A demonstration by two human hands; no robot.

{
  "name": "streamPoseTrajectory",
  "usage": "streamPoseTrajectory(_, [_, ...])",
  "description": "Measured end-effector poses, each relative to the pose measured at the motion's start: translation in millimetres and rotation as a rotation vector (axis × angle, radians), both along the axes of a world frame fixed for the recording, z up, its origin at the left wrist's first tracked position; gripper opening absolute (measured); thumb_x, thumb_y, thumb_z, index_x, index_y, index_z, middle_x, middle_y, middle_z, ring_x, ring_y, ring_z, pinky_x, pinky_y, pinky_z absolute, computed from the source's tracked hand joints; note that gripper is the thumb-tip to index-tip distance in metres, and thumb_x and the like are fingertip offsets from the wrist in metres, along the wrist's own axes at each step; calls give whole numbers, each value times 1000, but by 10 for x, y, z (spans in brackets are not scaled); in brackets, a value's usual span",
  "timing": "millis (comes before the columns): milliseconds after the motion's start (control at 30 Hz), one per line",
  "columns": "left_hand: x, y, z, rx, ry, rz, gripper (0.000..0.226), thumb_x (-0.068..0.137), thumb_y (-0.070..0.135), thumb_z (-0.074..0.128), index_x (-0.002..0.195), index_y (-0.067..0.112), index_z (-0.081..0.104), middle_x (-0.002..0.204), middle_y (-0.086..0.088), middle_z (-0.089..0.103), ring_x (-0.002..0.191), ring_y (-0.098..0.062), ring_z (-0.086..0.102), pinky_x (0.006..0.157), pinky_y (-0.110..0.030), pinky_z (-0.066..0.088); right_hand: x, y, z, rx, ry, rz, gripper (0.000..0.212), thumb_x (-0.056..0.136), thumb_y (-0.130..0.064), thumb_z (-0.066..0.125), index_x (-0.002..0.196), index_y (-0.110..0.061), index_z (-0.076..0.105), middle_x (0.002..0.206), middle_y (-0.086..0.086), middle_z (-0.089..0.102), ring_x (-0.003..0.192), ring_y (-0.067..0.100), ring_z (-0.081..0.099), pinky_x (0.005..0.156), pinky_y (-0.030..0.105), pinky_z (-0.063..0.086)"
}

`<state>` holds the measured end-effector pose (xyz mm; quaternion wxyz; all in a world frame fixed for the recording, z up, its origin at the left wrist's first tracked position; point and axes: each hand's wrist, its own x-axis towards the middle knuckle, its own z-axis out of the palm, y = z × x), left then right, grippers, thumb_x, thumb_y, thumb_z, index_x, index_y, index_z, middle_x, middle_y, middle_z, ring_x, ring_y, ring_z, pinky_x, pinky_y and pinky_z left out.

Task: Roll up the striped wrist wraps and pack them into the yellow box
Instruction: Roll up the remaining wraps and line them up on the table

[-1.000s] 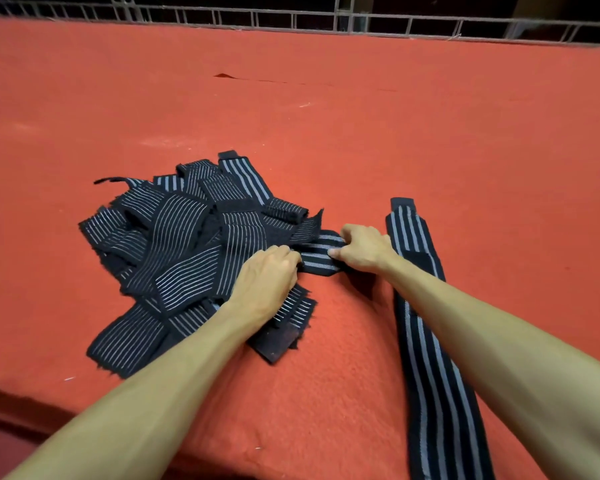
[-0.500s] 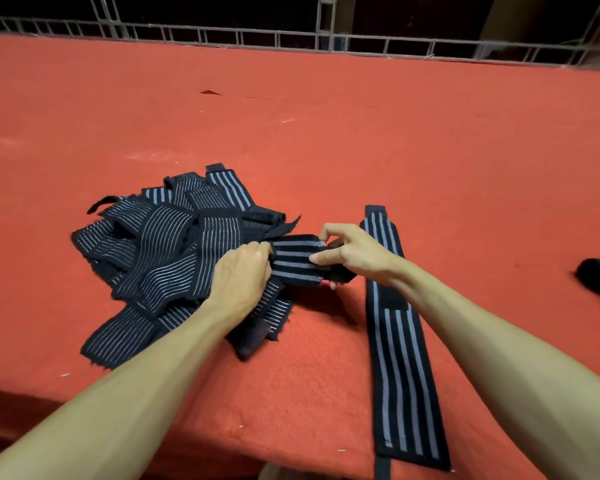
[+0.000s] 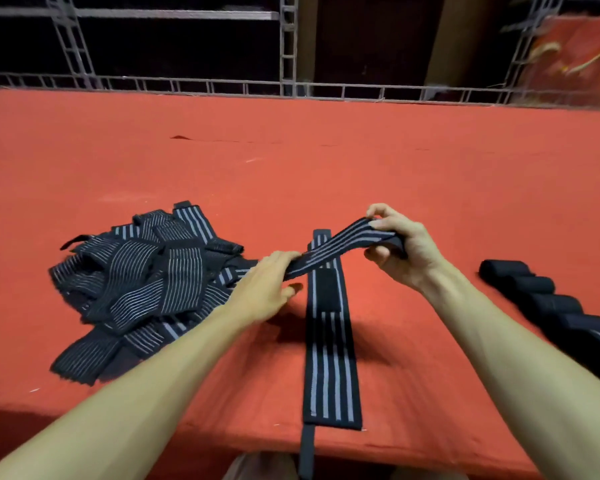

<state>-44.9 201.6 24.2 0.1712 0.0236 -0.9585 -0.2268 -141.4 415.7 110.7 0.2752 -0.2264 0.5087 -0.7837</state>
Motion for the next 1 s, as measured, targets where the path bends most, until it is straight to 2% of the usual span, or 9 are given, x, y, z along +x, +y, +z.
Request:
streamPoseTrajectory(167, [-124,328,79,42,-16,99,10,92,14,54,96,18,62,89,-7,68,88,-35,62,74,-47,49,-49,335,95,-178,-160,-216,23,89,-13,51,74,-10,67,59,2,63,48,14,57,54,23,49])
streamPoseTrajectory(267, [-118,379,184,118,21,108,12,95,24,55,91,17,64,82,-5,69,80,-31,63,71,-45,50,-88,454,73,-230,-122,-146,25,82,-26,48,78,-10,67,97,15,73,77,25,66,74,32,50])
streamPoseTrajectory(333, [-104,389,314,97,80,100,13,95,26,55,94,20,67,77,-3,68,76,-29,63,67,-43,50,-114,492,73,-303,-130,-111,13,74,-23,45,78,-14,53,119,19,66,96,31,64,88,38,47])
streamPoseTrajectory(433, [-53,488,575,4,210,49,30,91,16,55,117,28,67,86,-4,72,85,-30,66,69,-40,51,-84,455,113,-401,-180,-169,17,77,-7,34,83,-13,48,124,17,64,109,34,60,97,42,47])
streamPoseTrajectory(533, [-7,654,802,-178,342,14,43,89,11,59,130,23,61,105,-8,69,93,-37,65,74,-44,51,30,360,141,-195,-121,-275,4,84,-12,55,84,-16,56,123,12,61,108,28,58,94,41,48])
streamPoseTrajectory(667, [72,866,960,-373,263,44,38,94,13,54,131,20,58,110,-10,61,90,-40,63,72,-45,49,219,286,92,123,-93,-298,50,85,-43,67,126,-19,50,137,8,49,123,25,49,91,44,46])
streamPoseTrajectory(767, [142,954,997,-493,203,64,31,97,15,50,127,15,56,107,-11,55,83,-39,63,68,-45,48,254,239,-27,238,-127,-358,89,78,-15,79,146,-1,24,136,17,49,119,25,52,85,39,48])
streamPoseTrajectory(900, [193,949,1031,-617,166,80,25,99,12,47,123,12,53,104,-10,50,73,-36,61,58,-41,39,316,231,-213,471,-120,-440,40,70,17,71,105,16,53,100,24,64,102,29,64,99,37,50])
streamPoseTrajectory(1000, [261,887,1040,-577,144,21,29,98,8,46,125,13,54,111,-10,51,76,-38,62,63,-45,47,377,250,-214,424,-195,-400,15,72,23,65,76,10,60,80,17,64,75,22,65,70,22,59])
